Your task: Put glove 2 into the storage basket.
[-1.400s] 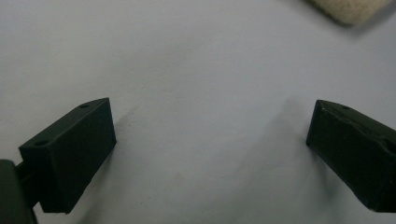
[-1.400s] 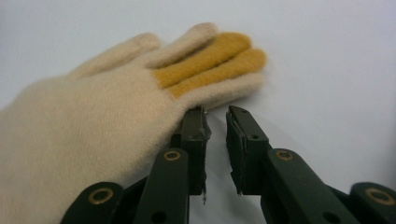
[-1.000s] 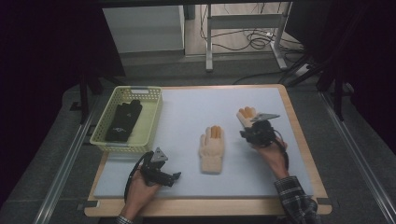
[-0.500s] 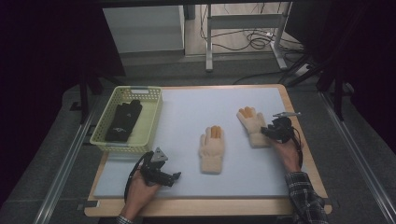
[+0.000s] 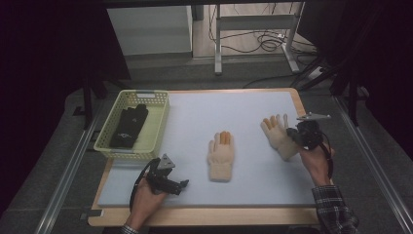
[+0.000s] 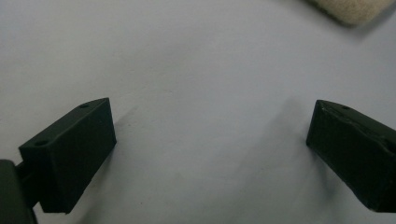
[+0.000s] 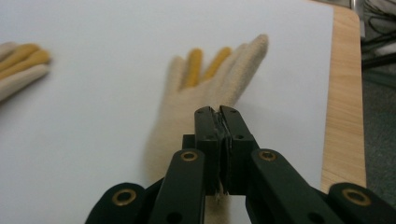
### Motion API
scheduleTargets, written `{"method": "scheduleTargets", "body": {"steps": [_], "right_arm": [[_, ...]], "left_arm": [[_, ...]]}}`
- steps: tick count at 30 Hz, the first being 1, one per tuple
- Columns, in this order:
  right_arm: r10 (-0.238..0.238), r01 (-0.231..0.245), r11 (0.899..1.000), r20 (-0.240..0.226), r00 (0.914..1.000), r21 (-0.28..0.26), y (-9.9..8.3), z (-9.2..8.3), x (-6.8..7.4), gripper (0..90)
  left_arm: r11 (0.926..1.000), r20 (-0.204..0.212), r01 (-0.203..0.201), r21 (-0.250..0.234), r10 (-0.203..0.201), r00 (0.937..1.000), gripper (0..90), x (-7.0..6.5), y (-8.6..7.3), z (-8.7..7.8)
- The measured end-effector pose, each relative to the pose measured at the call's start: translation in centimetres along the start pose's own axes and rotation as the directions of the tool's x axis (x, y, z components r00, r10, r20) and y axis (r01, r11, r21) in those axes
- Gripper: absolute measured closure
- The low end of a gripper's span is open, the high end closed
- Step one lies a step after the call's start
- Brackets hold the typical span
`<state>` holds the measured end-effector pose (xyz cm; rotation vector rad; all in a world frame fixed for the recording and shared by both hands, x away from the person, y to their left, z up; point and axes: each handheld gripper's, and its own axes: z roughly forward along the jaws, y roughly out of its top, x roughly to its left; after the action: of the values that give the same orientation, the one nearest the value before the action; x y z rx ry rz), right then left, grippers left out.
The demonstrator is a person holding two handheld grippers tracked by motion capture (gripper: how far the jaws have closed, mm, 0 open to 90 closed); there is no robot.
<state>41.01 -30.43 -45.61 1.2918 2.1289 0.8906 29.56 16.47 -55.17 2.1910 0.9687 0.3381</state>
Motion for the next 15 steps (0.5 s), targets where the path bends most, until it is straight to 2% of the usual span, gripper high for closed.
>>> {"method": "scheduleTargets", "body": {"steps": [3,6,7,8,10,12,15], "right_arm": [[-0.048,0.048,0.999,-0.056,0.9973,-0.002,0.1,-0.8,2.7,84.9],[-0.105,0.107,0.994,-0.113,0.9880,0.006,0.0,-0.7,5.9,82.7],[-0.121,0.124,0.992,-0.151,0.9811,0.008,-0.1,-0.4,7.1,79.4],[-0.140,0.145,0.989,-0.203,0.9690,0.008,0.0,0.0,8.6,75.0],[-0.179,0.181,0.983,-0.253,0.9507,-0.013,0.4,0.2,10.3,69.4],[-0.203,0.202,0.979,-0.255,0.9453,-0.031,1.1,0.4,10.8,66.3],[-0.211,0.210,0.977,-0.225,0.9514,-0.026,1.7,0.9,9.7,62.5]], "left_arm": [[1.0000,0.000,0.000,0.000,0.000,1.0000,1.6,0.0,0.0,0.0],[1.0000,0.000,0.000,0.000,0.000,1.0000,1.6,0.0,0.0,0.0],[1.0000,0.000,0.000,0.000,0.000,1.0000,1.6,0.0,0.0,0.0],[1.0000,0.000,0.004,-0.004,-0.004,1.0000,1.6,0.0,0.0,0.0],[1.0000,-0.001,0.001,-0.002,-0.001,1.0000,1.6,0.0,0.0,0.0],[1.0000,0.000,0.003,-0.004,-0.003,1.0000,1.6,0.0,0.0,0.0],[1.0000,0.000,0.002,-0.003,-0.002,1.0000,1.6,0.0,0.0,0.0]]}}
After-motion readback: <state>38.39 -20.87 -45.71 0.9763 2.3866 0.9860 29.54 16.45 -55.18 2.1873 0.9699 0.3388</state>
